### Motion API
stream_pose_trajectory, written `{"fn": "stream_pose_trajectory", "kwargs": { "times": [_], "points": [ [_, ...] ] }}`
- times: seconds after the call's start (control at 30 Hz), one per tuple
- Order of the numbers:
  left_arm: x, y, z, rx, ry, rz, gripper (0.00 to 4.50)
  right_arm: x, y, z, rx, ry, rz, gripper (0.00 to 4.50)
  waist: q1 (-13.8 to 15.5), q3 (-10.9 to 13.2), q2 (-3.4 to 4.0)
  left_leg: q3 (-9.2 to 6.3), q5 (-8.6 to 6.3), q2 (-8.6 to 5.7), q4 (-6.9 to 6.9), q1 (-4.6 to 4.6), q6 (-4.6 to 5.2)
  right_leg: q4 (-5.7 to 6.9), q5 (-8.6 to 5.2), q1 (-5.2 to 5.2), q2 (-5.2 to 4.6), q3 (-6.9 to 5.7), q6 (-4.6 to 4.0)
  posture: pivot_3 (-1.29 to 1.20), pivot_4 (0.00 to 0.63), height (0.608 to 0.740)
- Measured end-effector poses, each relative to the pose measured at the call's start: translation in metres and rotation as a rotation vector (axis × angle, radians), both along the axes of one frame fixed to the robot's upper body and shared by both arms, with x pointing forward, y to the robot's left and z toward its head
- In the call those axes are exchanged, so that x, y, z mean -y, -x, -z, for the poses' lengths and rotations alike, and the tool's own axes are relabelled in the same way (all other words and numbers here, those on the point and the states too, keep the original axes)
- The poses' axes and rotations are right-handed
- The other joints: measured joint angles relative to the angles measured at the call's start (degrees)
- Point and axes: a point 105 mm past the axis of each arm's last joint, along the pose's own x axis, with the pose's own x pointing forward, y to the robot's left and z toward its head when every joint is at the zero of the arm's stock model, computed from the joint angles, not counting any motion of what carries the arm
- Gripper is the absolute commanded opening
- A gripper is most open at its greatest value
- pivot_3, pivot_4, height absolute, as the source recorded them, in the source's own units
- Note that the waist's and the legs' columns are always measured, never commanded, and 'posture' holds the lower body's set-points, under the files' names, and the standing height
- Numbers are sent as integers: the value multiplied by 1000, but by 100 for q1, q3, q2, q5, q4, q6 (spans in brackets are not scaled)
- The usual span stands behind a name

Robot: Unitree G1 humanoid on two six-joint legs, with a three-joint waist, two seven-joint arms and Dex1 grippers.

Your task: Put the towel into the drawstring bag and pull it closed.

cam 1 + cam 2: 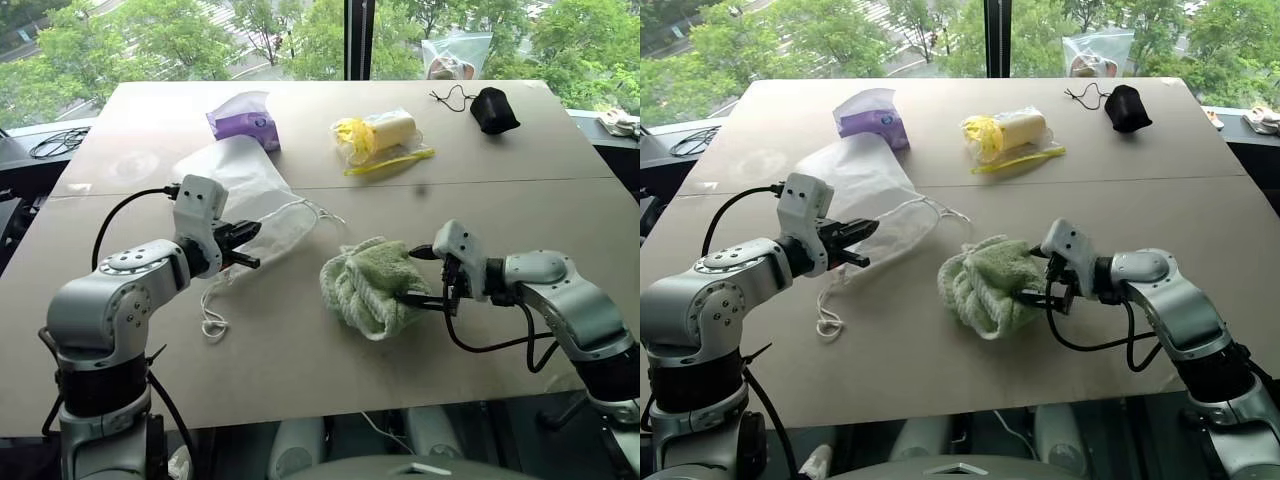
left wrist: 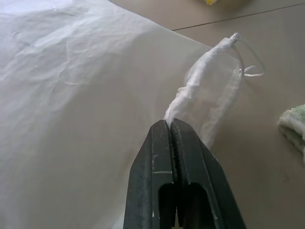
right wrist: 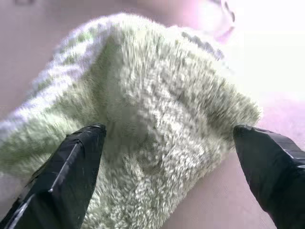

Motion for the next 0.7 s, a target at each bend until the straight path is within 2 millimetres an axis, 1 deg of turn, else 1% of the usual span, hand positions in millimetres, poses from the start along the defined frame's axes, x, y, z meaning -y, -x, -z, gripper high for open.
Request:
{"fn": "stream_pose_trajectory", "kwargs": {
  "times": [0.1, 0.13, 0.17, 0.27, 0.33, 0.4, 0.5, 0.53, 0.57, 0.67, 0.7],
  "points": [
    [-1, 0, 1, -3, 0, -3, 0, 7, -6, -3, -38, -49, 102, 4464, 7, -1, -1, 0, 0, 0, 1, 2, 1, 0, 0, 1, -1, 1, -1, 0, 150, 740],
    [-1, 0, 1, -4, 1, -4, 0, 5, -7, 5, -94, -68, 141, 4464, 7, -1, -1, -1, 0, 1, 1, 3, 0, 1, 0, 1, -1, 1, -2, 0, 150, 740],
    [-1, 0, 1, -5, 1, -3, 0, 4, -7, 7, -109, -71, 144, 4464, 7, 0, 0, 0, 0, 1, 1, 3, 1, 2, 0, 0, -1, 1, -2, 0, 150, 740],
    [-2, 0, 2, -7, 1, -6, 0, -11, -5, 24, -222, -126, 151, 4464, -25, -1, 0, 0, 0, 1, -1, 4, 0, 3, 1, 0, 12, 3, -2, 0, 150, 740],
    [-2, 0, 1, -6, 1, -6, 0, -25, -6, 41, -282, -130, 146, 4464, -40, 0, 1, 1, 0, 0, 0, 3, 1, 3, 1, 0, 14, 4, -2, 0, 150, 740],
    [-2, -1, 0, 3, -1, -10, 0, -35, -11, 44, -279, -139, 146, 4464, -63, -12, -16, 5, 0, 2, 1, 14, 1, 4, 1, 5, 17, 9, -1, 0, 150, 740],
    [-2, -1, -1, 5, -2, -11, 0, -36, -12, 45, -279, -144, 146, 4464, -62, -13, -18, 4, 0, 3, 2, 18, 2, 6, 1, 7, 18, 9, -1, 0, 150, 740],
    [-2, -1, 0, 6, -2, -14, 0, -49, -12, 51, -243, -86, 108, 4464, -105, -26, -32, 10, 0, 10, 2, 33, 1, 16, -1, 12, 22, 13, -4, 0, 150, 740],
    [-2, -1, -1, 6, -2, -13, 0, -51, -12, 52, -239, -78, 103, 4464, -128, -29, -37, 9, 0, 13, 1, 42, 1, 17, -6, 20, 21, 14, -11, 0, 150, 740],
    [-2, -1, 0, 5, -3, -18, 0, -61, -14, 61, -163, 13, 58, 4464, -224, -39, -50, 11, -2, 23, -14, 121, -2, 17, -27, 82, 19, 14, -6, 0, 150, 740],
    [-2, -1, 0, 6, -3, -19, 0, -65, -16, 65, -126, 45, 36, 4225, -242, -49, -54, 10, -4, 24, -22, 152, -3, 16, -27, 96, 20, 15, -9, 0, 150, 740]
  ]
}}
